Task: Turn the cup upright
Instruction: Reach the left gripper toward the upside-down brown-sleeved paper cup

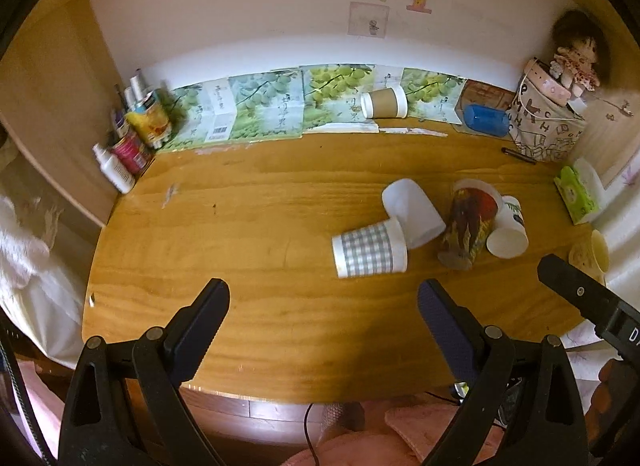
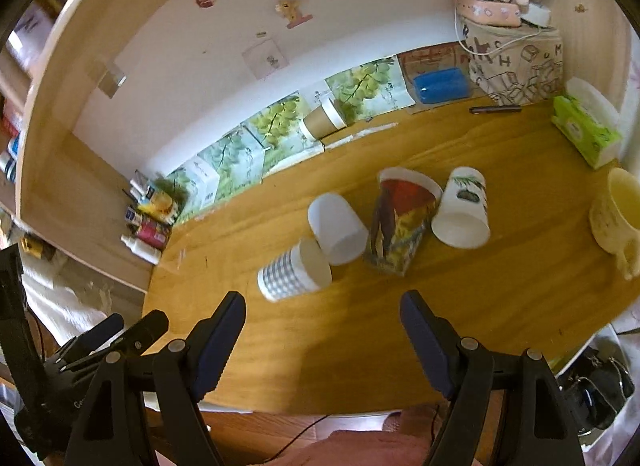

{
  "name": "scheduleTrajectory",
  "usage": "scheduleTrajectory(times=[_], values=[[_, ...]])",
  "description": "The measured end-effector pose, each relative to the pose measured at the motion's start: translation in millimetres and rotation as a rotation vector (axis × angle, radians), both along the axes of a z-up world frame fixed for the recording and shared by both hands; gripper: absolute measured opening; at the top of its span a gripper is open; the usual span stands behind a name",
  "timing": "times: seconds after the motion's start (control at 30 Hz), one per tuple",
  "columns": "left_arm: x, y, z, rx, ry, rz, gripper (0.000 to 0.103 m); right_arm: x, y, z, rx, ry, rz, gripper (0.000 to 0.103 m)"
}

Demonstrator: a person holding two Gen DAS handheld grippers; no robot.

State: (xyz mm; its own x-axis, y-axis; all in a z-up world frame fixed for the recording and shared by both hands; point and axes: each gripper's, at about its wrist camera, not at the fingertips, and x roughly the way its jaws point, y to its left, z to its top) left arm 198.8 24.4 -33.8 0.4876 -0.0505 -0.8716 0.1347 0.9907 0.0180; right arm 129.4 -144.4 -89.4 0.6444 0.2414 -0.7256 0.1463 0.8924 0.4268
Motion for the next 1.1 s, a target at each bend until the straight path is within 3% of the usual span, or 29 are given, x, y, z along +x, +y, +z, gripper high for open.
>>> scheduleTrajectory(times=[0.23, 0.4, 0.57, 0.8, 1.1], values=[[52.8, -27.2, 2.4, 0.11, -0.015, -0.06, 0.096, 51.1, -29.0, -7.9, 0.089, 0.026, -0.007, 0.08], [91.2, -53.0, 0.3, 0.221, -0.04, -0.154, 0.096, 86.1, -51.7, -17.7, 0.122, 0.047, -0.026, 0.08], [126.8, -80.1, -5.6, 0.328, -0.059, -0.237, 0.096, 116.8, -71.0, -25.3, 0.129, 0.046, -0.042, 0.08], [168.1, -112.7, -15.0, 0.417, -0.082, -0.314, 0.096, 151.8, -90.7, -39.7, 0.127, 0.058, -0.029, 0.08], [213.7, -151.3, -48.1, 0.536, -0.09, -0.439, 0.096, 187.5, -98.7, -52.4, 0.083, 0.051, 0.042, 0.08]])
